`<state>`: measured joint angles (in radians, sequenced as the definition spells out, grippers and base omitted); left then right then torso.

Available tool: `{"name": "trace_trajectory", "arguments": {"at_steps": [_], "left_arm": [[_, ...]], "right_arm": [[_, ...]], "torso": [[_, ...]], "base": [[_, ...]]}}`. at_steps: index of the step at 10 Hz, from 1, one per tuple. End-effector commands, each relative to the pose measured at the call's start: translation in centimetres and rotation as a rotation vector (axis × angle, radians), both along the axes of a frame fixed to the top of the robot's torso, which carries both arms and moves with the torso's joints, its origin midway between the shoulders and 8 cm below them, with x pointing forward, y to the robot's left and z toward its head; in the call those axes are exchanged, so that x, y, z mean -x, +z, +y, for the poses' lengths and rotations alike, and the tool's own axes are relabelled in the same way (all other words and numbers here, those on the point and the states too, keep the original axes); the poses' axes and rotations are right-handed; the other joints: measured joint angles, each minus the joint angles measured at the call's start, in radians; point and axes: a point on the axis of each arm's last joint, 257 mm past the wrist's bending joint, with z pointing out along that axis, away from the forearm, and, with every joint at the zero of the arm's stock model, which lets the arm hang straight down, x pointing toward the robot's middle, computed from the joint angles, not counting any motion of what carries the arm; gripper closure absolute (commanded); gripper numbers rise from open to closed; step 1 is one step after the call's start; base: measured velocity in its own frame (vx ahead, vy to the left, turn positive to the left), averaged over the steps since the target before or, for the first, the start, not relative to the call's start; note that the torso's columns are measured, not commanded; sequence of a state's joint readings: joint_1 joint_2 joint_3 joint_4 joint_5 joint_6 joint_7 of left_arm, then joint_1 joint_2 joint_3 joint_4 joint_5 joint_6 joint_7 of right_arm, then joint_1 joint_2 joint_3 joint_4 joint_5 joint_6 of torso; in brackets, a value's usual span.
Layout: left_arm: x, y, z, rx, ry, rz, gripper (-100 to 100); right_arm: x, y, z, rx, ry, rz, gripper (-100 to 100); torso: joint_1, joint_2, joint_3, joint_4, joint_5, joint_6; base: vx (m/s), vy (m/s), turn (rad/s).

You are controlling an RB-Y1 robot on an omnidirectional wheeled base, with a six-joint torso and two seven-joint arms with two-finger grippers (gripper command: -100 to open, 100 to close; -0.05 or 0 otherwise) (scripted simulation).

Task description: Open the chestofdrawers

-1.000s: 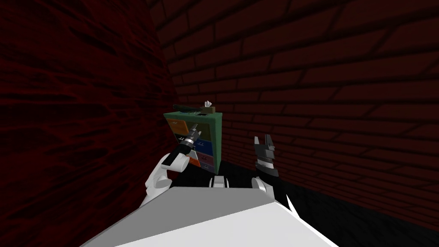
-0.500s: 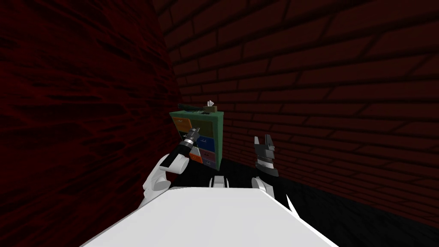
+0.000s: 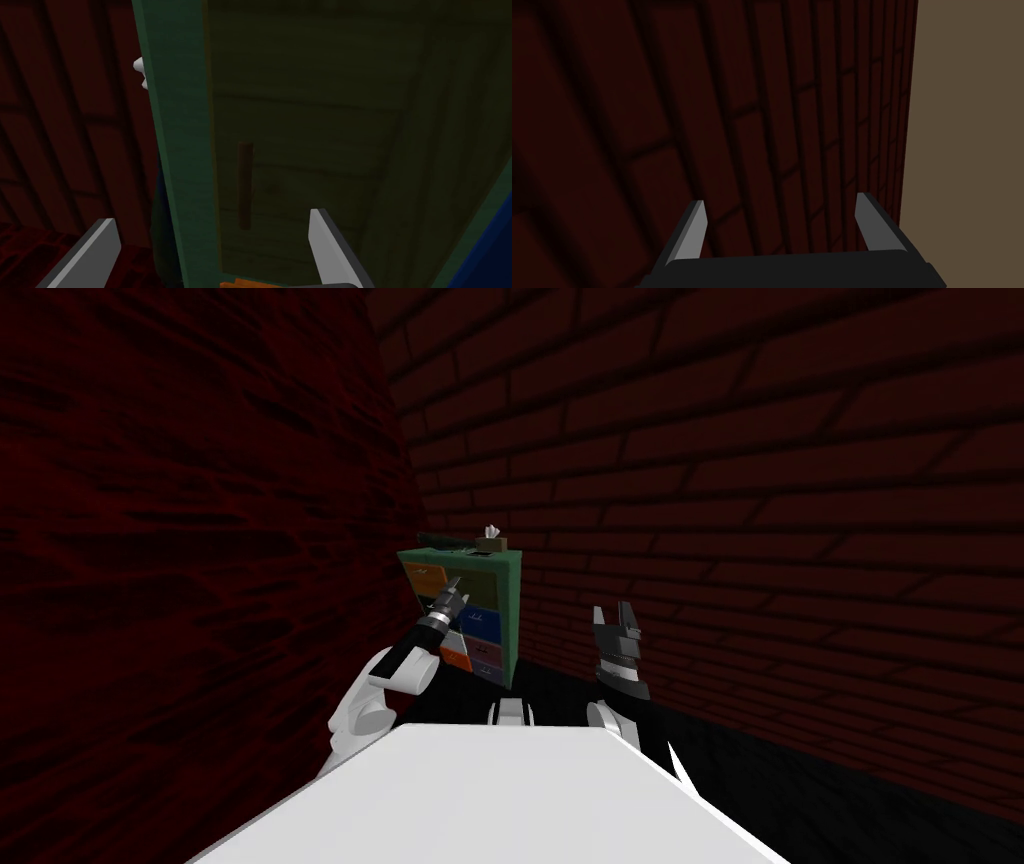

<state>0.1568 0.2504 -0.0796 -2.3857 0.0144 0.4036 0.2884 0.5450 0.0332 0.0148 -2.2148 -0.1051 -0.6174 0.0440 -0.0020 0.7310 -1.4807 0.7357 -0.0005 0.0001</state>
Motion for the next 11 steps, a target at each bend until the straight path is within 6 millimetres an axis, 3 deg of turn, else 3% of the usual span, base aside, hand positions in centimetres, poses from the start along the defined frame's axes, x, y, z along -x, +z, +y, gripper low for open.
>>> {"name": "trace_trajectory", "arguments": {"at_steps": [1,6,7,11], "left_arm": [[0.0,0.1,0.2,-0.002,0.005,0.012,-100],[0.7,1.1,0.1,-0.003,0.004,0.007,-100],[0.2,0.5,0.1,-0.002,0.004,0.010,100],[1.2,1.2,0.0,-0.006,-0.004,0.007,100]], "right_arm": [[0.0,0.0,0.0,0.000,0.000,0.000,0],[0.0,0.0,0.0,0.000,0.000,0.000,0],[0.0,0.0,0.0,0.000,0.000,0.000,0],[0.0,0.0,0.0,0.000,0.000,0.000,0]], "torso": [[0.000,0.005,0.003,0.002,0.000,0.000],[0.002,0.007,0.004,0.002,0.000,0.000],[0.003,0.007,0.005,0.002,0.001,0.001],[0.005,0.007,0.005,0.003,0.002,-0.001]], "base": [[0.180,-0.057,-0.021],[0.086,-0.014,0.000],[-0.082,-0.001,0.006],[-0.101,0.031,0.017]]}}
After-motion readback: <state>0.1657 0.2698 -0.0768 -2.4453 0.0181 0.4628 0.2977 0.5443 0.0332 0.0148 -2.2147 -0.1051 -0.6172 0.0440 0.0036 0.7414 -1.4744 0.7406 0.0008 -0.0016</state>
